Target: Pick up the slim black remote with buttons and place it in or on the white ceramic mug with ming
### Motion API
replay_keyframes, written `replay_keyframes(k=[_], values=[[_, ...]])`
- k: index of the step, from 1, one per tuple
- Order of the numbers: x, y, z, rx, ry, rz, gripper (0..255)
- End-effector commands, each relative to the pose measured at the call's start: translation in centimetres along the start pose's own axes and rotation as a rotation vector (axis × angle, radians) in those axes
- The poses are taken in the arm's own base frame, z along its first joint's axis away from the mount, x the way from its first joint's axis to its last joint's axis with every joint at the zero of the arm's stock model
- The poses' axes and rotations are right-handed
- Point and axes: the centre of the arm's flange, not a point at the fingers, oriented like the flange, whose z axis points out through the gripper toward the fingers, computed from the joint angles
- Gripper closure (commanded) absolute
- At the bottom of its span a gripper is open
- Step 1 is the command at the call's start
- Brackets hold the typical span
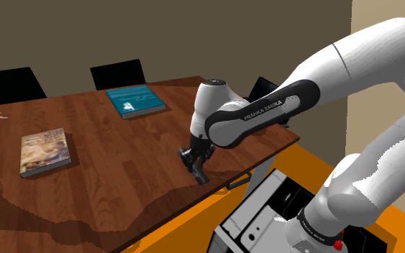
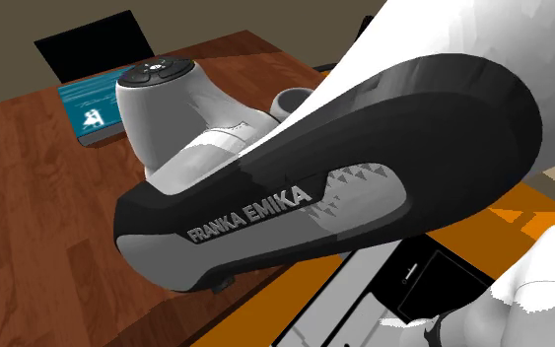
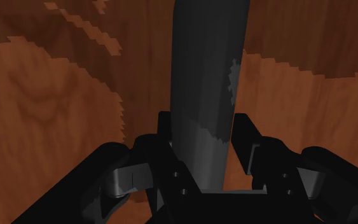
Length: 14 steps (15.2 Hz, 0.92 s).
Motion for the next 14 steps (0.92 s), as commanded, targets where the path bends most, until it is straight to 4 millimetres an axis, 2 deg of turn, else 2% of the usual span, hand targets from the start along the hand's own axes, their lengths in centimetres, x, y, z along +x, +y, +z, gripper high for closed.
replay_keyframes(k=[1, 14], values=[[-0.1, -0.1, -1.1, 0.0, 0.0, 0.0, 255], [-0.1, -0.6, -7.9, 0.0, 0.0, 0.0, 255]])
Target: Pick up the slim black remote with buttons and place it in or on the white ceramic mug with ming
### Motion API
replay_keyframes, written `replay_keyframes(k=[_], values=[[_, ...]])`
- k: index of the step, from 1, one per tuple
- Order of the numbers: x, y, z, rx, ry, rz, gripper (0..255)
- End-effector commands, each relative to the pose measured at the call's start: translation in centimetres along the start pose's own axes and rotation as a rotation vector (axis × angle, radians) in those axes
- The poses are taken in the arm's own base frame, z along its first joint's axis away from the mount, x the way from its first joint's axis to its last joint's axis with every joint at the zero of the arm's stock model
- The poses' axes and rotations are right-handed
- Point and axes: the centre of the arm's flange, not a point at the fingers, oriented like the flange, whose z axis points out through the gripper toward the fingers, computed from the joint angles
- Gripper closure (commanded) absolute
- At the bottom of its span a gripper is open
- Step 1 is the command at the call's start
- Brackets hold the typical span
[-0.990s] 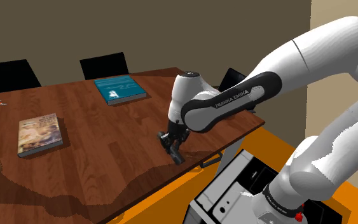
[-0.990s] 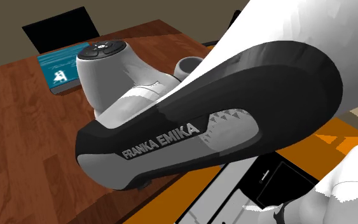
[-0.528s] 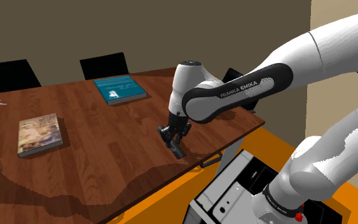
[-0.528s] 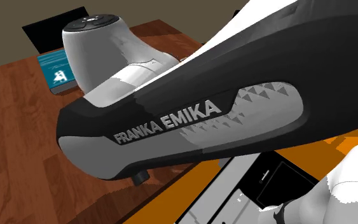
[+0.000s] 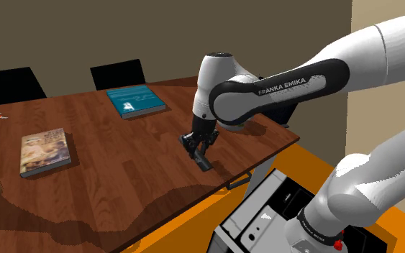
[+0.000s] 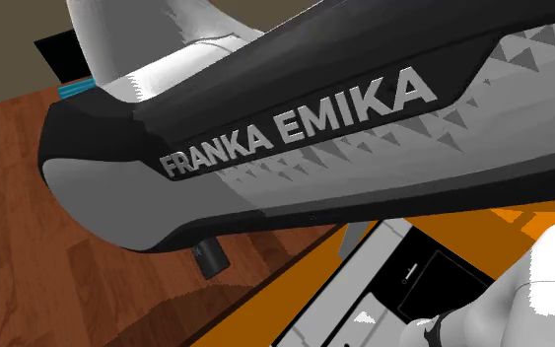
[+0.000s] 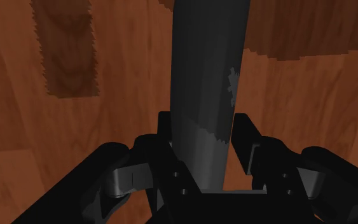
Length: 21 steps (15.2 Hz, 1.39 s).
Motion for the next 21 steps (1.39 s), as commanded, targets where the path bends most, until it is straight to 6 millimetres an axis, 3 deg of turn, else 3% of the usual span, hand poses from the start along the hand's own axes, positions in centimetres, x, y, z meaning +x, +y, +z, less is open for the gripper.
replay_keyframes(k=[1, 13, 21], values=[[0.1, -0.1, -1.0, 0.0, 0.0, 0.0, 255], [0.0, -0.6, -7.2, 0.0, 0.0, 0.0, 255], [4.5, 8.9, -7.8, 0.0, 0.0, 0.0, 255]])
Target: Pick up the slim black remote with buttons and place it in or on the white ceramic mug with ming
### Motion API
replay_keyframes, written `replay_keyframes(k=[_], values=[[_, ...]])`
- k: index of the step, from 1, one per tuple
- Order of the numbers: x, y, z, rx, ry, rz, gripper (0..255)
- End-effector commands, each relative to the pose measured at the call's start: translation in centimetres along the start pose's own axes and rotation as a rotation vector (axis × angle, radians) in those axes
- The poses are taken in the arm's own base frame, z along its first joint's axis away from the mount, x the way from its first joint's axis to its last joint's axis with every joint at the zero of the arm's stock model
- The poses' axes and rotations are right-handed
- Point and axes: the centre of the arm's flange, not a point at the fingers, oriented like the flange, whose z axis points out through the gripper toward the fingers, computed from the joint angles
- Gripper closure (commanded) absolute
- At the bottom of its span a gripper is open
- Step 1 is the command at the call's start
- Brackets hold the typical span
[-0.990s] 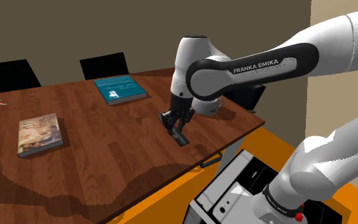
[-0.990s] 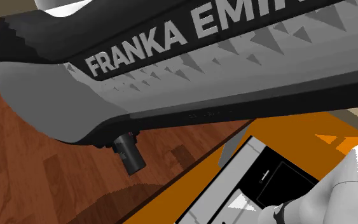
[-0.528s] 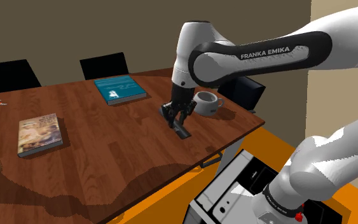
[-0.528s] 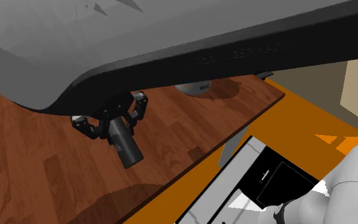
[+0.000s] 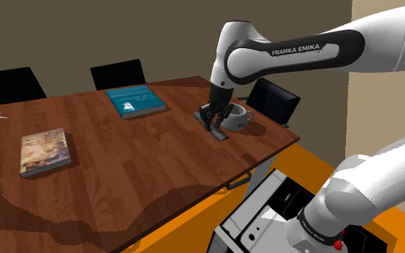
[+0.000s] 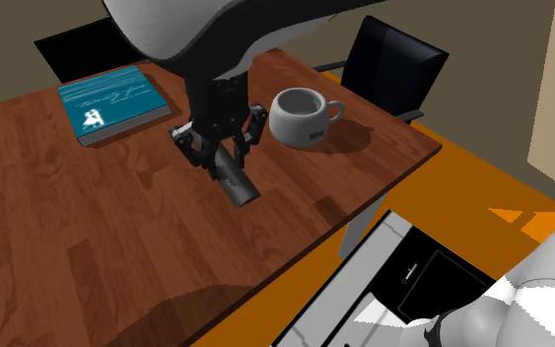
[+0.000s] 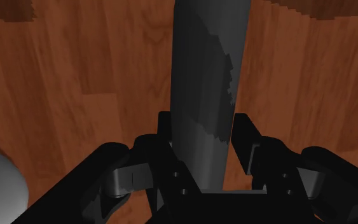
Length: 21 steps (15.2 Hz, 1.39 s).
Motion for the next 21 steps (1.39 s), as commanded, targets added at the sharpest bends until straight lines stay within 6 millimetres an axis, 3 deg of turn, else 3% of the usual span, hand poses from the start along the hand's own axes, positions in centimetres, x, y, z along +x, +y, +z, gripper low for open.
replay_keyframes(k=[1, 21], values=[[1.1, 2.4, -0.1, 0.0, 0.0, -0.002, 255], [12.4, 26.3, -1.5, 0.0, 0.0, -0.002, 255]])
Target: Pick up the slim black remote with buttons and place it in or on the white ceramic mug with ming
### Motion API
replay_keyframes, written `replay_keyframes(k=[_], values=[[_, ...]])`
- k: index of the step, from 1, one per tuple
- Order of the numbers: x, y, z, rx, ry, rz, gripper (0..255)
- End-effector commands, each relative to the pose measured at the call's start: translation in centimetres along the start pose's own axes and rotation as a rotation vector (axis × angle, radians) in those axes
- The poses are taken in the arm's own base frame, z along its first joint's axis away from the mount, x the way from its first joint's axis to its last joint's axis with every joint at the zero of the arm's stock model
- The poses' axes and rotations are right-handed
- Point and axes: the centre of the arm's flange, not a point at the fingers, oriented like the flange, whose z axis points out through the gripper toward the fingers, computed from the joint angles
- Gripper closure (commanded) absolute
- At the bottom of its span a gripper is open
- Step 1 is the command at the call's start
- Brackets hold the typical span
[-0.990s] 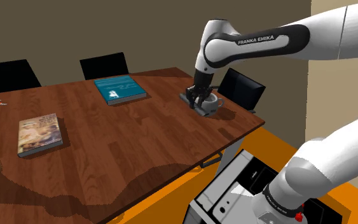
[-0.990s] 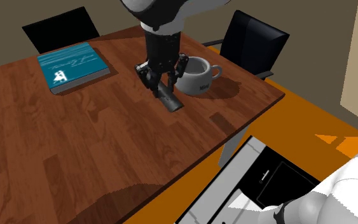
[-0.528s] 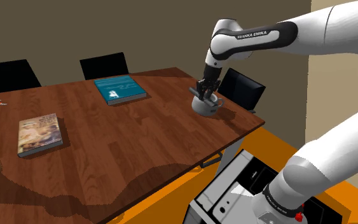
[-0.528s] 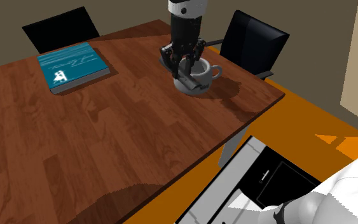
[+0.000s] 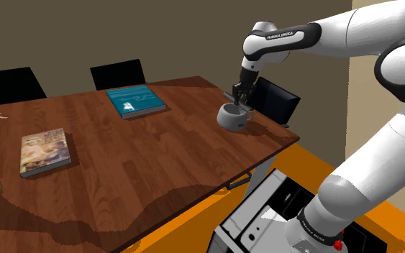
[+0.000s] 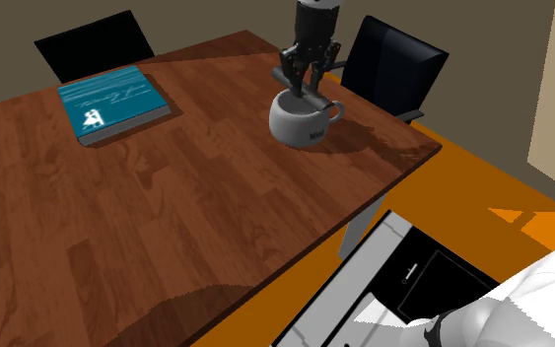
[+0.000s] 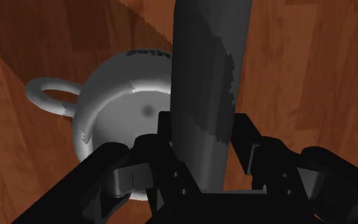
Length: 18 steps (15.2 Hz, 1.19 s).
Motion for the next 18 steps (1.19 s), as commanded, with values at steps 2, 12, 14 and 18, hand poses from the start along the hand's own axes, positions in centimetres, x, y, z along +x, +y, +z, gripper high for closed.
replay_keyframes(k=[2, 12, 14, 18], values=[[1.6, 3.6, -0.2, 0.0, 0.0, -0.001, 255], [2.6, 6.0, 3.9, 0.0, 0.0, -0.001, 255], [2.6, 6.1, 5.0, 0.0, 0.0, -0.001, 255], [2.6, 6.2, 5.7, 0.0, 0.0, -0.001, 255]])
